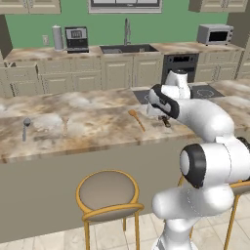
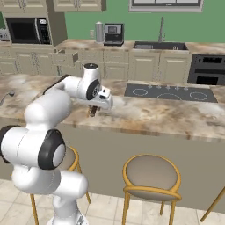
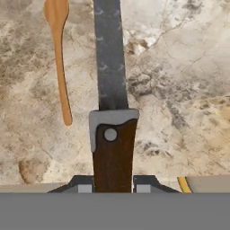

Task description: Pick up the metallic utensils from the counter and place them in the open drawer. Make sure not to pick up any wooden utensils.

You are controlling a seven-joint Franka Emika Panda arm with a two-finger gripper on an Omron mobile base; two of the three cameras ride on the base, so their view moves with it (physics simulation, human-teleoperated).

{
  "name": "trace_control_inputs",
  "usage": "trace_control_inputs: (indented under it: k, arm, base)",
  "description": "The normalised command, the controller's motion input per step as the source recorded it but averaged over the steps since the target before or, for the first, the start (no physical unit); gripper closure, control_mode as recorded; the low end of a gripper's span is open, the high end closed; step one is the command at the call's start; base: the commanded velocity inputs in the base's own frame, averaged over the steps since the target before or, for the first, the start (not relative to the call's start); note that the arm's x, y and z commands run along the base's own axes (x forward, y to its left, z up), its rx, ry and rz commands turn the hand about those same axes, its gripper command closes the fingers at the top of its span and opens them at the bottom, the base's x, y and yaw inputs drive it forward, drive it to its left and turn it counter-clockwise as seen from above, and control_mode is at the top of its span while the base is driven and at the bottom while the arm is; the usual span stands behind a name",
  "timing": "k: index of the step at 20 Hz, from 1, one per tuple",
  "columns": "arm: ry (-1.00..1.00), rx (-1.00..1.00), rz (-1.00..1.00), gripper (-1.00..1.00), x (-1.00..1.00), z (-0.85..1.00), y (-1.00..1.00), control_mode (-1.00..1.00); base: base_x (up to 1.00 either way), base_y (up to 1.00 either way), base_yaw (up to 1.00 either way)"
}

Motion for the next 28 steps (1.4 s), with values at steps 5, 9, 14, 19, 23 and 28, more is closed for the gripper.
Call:
trace_control_inputs:
  k: [5,9,14,19,23,28]
  arm:
    - [-0.19,0.00,-0.07,1.00,-1.00,0.95,0.00,-1.00]
    - [-0.12,0.00,0.01,1.00,-0.75,0.36,0.04,1.00]
    - [0.00,0.00,0.00,1.00,0.00,0.00,0.00,1.00]
    - [0.00,0.00,0.00,1.00,0.00,0.00,0.00,1.00]
    - [0.00,0.00,0.00,1.00,0.00,0.00,0.00,1.00]
    - [0.00,0.00,0.00,1.00,0.00,0.00,0.00,1.00]
  base:
    - [0.00,0.00,0.00]
    - [-0.25,0.15,0.03]
    - [-1.00,0.98,0.23]
    - [-0.84,1.00,0.18]
    - [-0.43,1.00,0.08]
    - [-0.02,1.00,0.00]
